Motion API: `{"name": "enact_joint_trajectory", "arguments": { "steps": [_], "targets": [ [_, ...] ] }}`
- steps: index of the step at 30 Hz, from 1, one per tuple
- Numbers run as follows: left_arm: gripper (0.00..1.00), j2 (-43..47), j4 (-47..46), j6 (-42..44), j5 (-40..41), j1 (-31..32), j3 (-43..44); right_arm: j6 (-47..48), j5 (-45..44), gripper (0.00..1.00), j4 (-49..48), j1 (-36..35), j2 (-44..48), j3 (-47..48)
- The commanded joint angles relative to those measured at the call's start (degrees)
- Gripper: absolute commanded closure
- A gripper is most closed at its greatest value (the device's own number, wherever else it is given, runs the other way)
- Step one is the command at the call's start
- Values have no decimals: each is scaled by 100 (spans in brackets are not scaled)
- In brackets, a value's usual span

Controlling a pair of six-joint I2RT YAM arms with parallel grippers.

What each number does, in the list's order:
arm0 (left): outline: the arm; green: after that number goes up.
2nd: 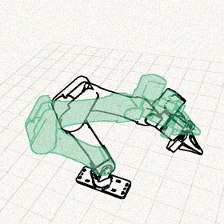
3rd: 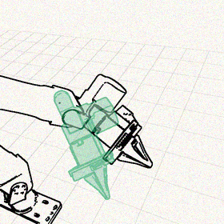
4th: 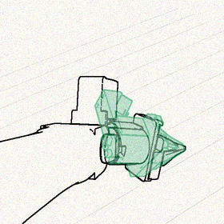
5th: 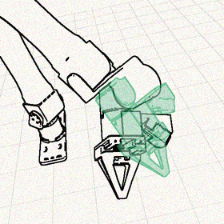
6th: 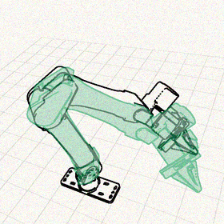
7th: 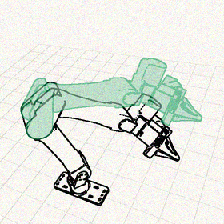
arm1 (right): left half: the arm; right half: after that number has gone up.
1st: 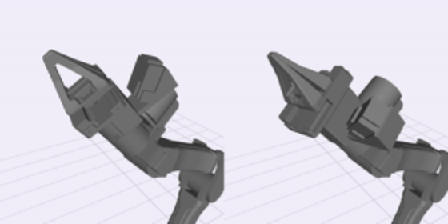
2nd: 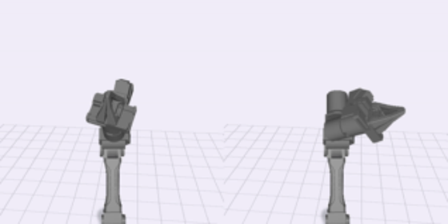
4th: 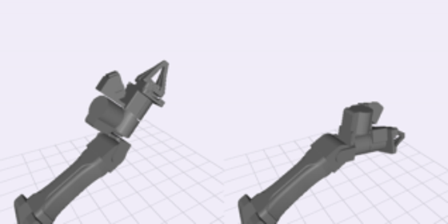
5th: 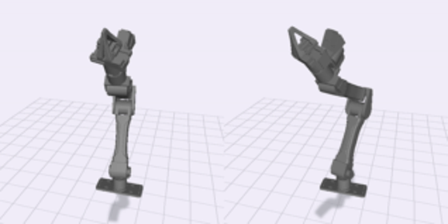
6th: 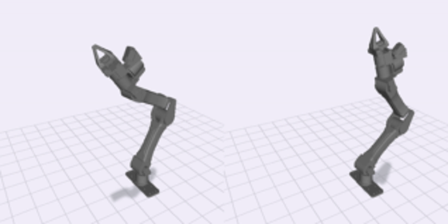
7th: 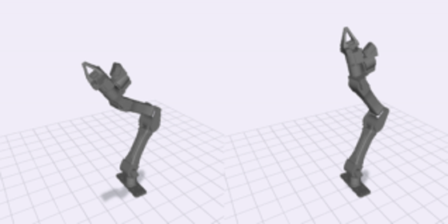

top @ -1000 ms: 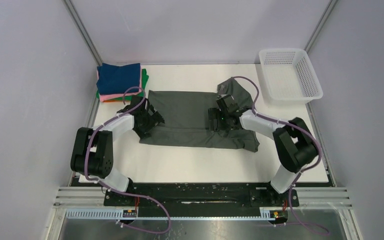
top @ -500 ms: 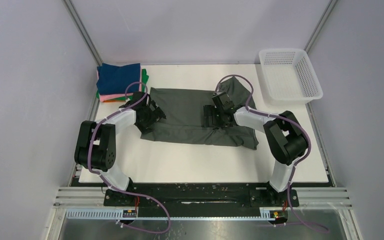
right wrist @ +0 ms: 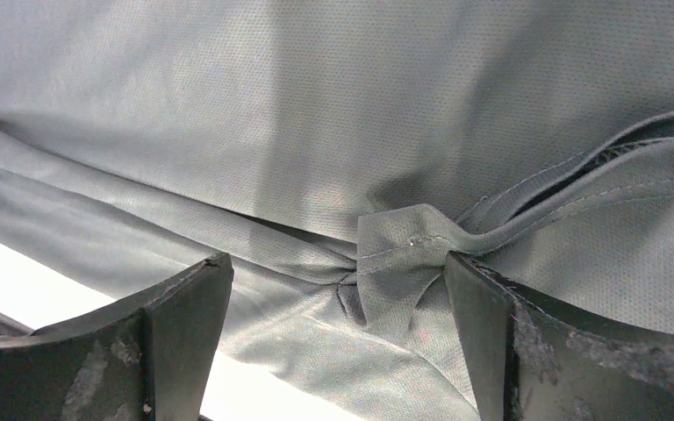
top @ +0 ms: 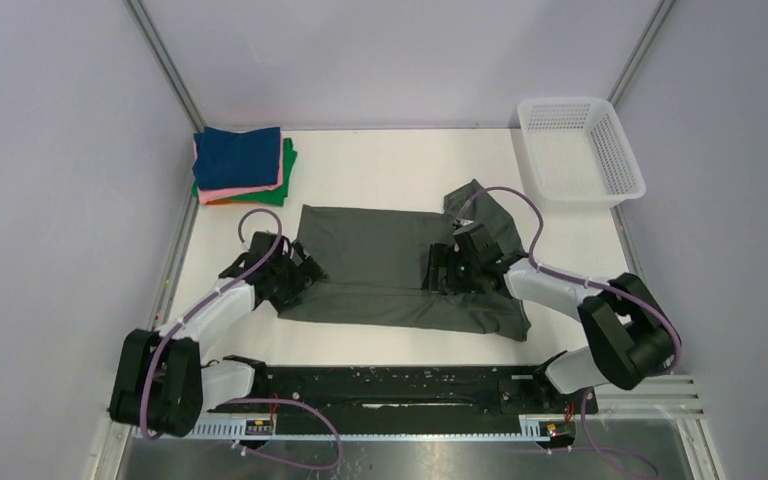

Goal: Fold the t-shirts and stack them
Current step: Fold the flattened tshirt in 1/3 of the way

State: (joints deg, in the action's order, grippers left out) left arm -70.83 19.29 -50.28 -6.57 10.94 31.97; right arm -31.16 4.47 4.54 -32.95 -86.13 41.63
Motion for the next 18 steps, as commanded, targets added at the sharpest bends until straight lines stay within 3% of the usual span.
{"name": "enact_joint_trajectory", "arguments": {
  "steps": [1, 5, 9, 12, 18],
  "targets": [
    [1, 724, 1064, -387, 194, 344, -766, -347, 158, 1, 708, -296, 711, -739],
    [1, 1863, 1319, -848, 225, 632, -1123, -490, 65, 0, 877, -626, 1207, -1060],
    [1, 2720, 2196, -1005, 818, 711, -971, -390, -263, 0, 1160, -663, 1596, -1110],
    [1, 3040, 2704, -969, 1112, 715, -821, -270, -594, 1, 1318, -669, 1921, -996],
    [1, 3165, 2723, -900, 921, 725, -590, -391, -1180, 1, 1135, -667, 2457, -932]
  ]
}}
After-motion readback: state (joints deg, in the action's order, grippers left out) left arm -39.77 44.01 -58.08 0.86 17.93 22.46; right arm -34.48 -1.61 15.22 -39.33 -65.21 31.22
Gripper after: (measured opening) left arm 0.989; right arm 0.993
